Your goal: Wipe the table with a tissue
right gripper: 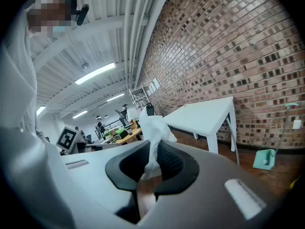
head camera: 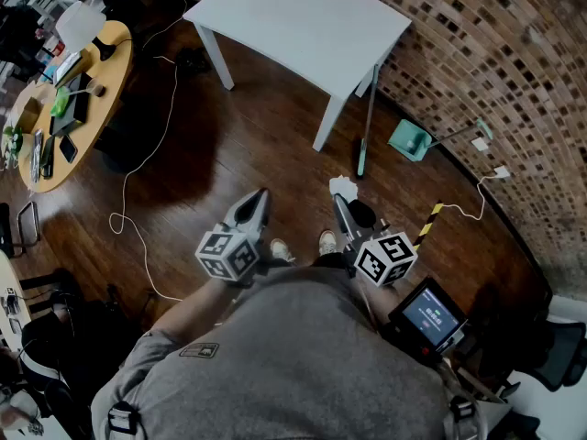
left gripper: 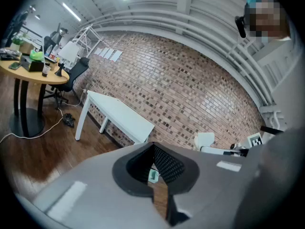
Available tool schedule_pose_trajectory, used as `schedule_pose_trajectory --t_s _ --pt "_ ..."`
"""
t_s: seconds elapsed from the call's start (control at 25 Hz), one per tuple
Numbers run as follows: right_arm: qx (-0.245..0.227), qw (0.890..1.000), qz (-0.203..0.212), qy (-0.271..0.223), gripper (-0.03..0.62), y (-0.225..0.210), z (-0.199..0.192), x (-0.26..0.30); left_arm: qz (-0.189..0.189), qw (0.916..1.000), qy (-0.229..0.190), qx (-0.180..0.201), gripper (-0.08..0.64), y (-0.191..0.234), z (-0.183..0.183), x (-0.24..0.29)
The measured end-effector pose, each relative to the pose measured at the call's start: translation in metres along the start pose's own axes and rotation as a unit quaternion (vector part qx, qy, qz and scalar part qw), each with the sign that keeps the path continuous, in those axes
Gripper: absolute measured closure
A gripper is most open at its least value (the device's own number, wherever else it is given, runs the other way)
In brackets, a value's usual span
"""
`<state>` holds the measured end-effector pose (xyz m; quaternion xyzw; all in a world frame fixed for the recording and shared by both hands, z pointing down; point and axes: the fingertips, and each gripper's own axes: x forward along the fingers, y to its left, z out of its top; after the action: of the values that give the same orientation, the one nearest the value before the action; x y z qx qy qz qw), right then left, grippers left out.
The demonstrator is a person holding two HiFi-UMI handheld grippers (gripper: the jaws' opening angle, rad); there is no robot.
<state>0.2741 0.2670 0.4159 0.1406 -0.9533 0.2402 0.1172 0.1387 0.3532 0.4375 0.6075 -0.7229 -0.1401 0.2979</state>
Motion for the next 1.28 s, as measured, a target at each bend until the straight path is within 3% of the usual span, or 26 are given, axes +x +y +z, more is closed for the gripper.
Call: schedule_pose_trajectory --t_s 0.56,1.28 --pt "0.000 1.000 -0.008 -0.013 0.538 -0.007 0.015 0.039 -0.002 0.9999 -0.010 0.014 0.558 0.023 0.031 0.024" --pt "0.002 0.999 0.024 -0.020 0.540 -0.119 0.106 0.157 0.033 0.9984 -0.019 0.041 0.558 0.053 0.115 0.178"
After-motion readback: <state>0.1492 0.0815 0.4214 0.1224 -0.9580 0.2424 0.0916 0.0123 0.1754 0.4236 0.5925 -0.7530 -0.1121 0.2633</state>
